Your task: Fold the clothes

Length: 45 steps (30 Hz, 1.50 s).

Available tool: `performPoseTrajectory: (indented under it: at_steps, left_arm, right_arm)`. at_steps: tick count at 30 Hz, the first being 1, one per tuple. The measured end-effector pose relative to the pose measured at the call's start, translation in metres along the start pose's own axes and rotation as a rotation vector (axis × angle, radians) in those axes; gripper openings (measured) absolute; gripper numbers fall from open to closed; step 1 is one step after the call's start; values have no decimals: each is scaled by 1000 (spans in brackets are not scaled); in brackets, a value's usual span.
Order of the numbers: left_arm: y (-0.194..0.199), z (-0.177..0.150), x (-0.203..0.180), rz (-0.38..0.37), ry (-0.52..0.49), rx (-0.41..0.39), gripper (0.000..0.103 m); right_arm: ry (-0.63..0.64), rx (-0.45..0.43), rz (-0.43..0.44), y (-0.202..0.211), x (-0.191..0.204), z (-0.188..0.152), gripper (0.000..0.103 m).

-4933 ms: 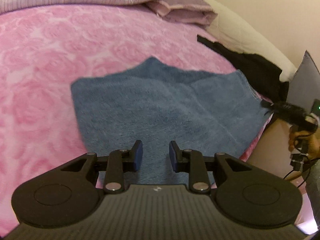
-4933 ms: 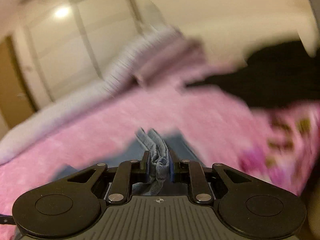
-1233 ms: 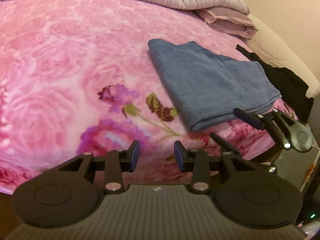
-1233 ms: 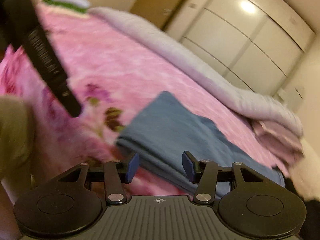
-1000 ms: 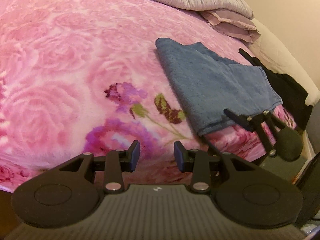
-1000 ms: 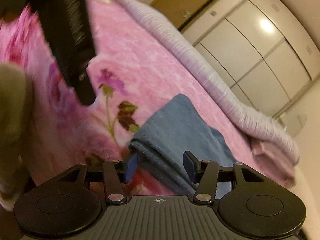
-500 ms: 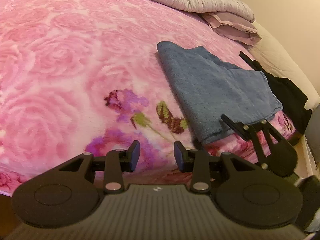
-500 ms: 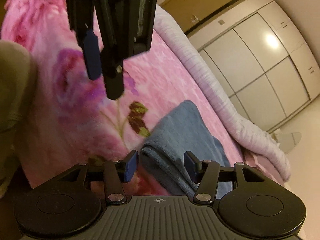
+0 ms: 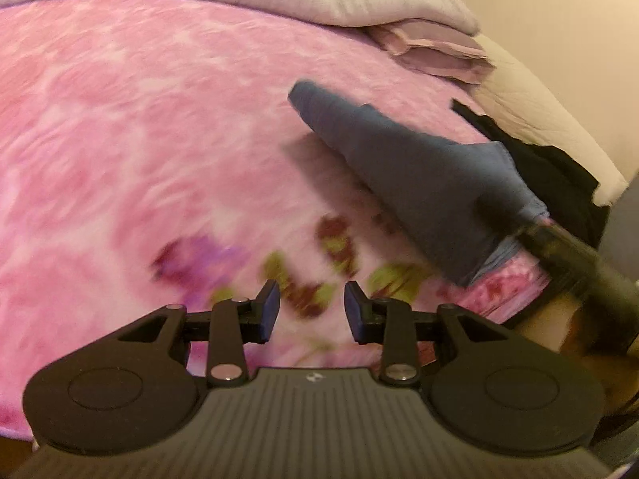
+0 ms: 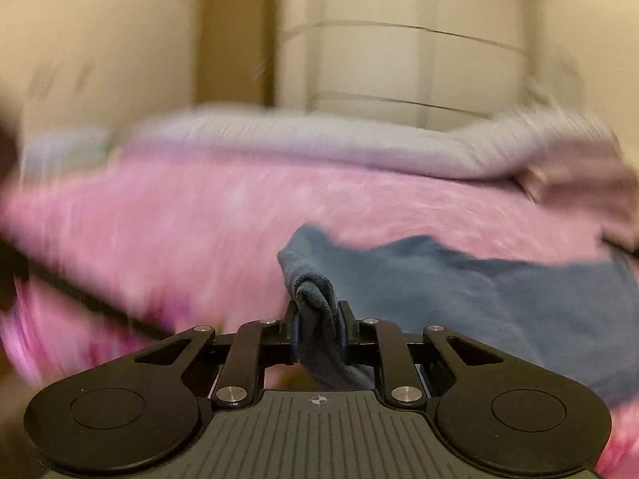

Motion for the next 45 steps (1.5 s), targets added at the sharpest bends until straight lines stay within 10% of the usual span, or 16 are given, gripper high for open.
performPoseTrajectory:
  at_steps: [7,21,24,27,35,38,40,45]
  left_arm:
    - [-51,49,-84,-132,-150,-27,29]
    - [-141,72,-192,-257,-271,36,29]
    - [-150,68,-194,-259,-259,67,29]
    - [-157,67,-191,-265,-220,102,30]
    - [-170,65,-188,-328,-63,161,30]
    - [-175,57,-194,-337,-49,174,29]
    - [-178,54,-198,-350,-17,180,28]
    - [-184,57,-221,-363,-30,155,29]
  right_arm:
    - [-534,-211,-24,71,-134,59,14]
    - [-855,-215,-285,121,-337,-1,12]
    - [-971,-195,-290,119,-344,-27,19]
    - [-1118,-208,-328,129,-348,-46,66]
    - [-1354,-341,-185,145,-319,-69,67]
    - [-1340,-354,-193,139,-327,-65,60]
    - [-1303,-324,-194,131,-336,-59,17]
    - [-1210,-244,-173,111,-373,-37,10]
Point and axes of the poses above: each gripper's, at about its wrist camera, not at the fingertips, and y roughly against the way its jaws point, x to its left, z to its top, the point moved 9 cm from there along -y, roughly the way its jaws point, and after that the axes turned 7 degrees about z, right-handed, at the moved point
